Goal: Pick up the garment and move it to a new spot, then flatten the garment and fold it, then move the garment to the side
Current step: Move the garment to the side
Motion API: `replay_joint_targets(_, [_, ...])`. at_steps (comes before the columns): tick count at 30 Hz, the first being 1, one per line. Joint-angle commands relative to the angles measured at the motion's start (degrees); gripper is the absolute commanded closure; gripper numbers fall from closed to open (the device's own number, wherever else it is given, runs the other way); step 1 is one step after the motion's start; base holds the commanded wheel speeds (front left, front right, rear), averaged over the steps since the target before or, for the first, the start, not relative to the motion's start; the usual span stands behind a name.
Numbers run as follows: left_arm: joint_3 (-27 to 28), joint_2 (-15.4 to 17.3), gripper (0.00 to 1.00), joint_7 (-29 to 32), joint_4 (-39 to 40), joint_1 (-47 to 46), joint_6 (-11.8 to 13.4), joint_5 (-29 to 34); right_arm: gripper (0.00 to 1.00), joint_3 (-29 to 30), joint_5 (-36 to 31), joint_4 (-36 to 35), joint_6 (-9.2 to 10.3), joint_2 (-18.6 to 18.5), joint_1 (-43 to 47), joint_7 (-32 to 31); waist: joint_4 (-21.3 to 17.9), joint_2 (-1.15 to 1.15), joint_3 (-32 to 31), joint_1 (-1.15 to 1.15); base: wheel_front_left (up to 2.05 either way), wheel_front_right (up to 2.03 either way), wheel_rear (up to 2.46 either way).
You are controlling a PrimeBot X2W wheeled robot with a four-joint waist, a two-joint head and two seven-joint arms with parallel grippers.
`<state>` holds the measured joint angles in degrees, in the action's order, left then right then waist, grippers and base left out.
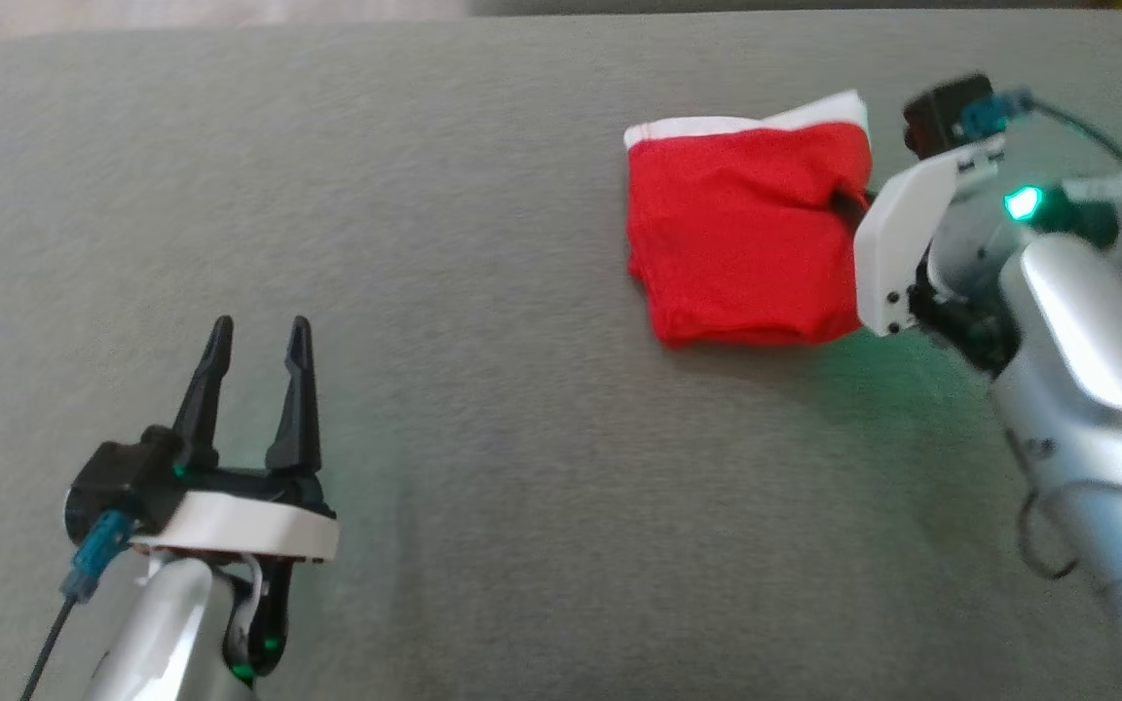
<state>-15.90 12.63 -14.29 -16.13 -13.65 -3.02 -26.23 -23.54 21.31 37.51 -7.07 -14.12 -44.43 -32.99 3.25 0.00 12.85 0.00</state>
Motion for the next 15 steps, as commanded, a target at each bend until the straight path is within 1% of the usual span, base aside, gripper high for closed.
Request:
replay_joint_targets(1, [2.63,1.15,0.0,-0.64,1.81,-0.85,0.08,0.24,1.0,-2.34,1.74,-3.8,-0.42,-1.4,-2.63,-0.84,-3.13,0.0,-1.34,0.0,0.0,0.0,0.0])
replay_joint_targets(4, [3.19,1.05,0.0,-0.67,2.52,-0.51,0.29,0.36,1.0,-9.88,6.32,-10.19,-0.42,-9.38,-3.87,-2.86,-6.17,0.0,-1.38,0.0,0.0,0.0,0.0])
replay_joint_targets(6, [3.24,0.88,0.0,-0.68,3.0,-0.54,0.23,0.55,1.0,-12.83,8.62,-12.79,-0.42,-14.56,-4.63,-3.38,-7.67,0.0,-1.14,0.0,0.0,0.0,0.0])
replay_joint_targets(8, [3.15,0.75,0.0,-0.69,3.42,-0.69,0.15,0.82,1.0,-14.2,10.18,-14.01,-0.42,-18.98,-5.26,-3.35,-8.88,0.0,-0.71,0.0,0.0,0.0,0.0])
replay_joint_targets(12, [3.06,0.81,0.0,-0.69,4.19,-1.2,0.07,1.28,1.0,-15.77,11.35,-14.49,-0.42,-25.99,-6.18,-2.5,-10.81,0.0,0.87,0.0,0.0,0.0,0.0])
replay_joint_targets(15, [3.07,1.24,0.0,-0.7,4.75,-1.68,0.06,1.59,1.0,-16.0,10.75,-13.62,-0.42,-29.41,-6.5,-0.43,-11.93,0.0,2.5,0.0,0.0,0.0,0.0])
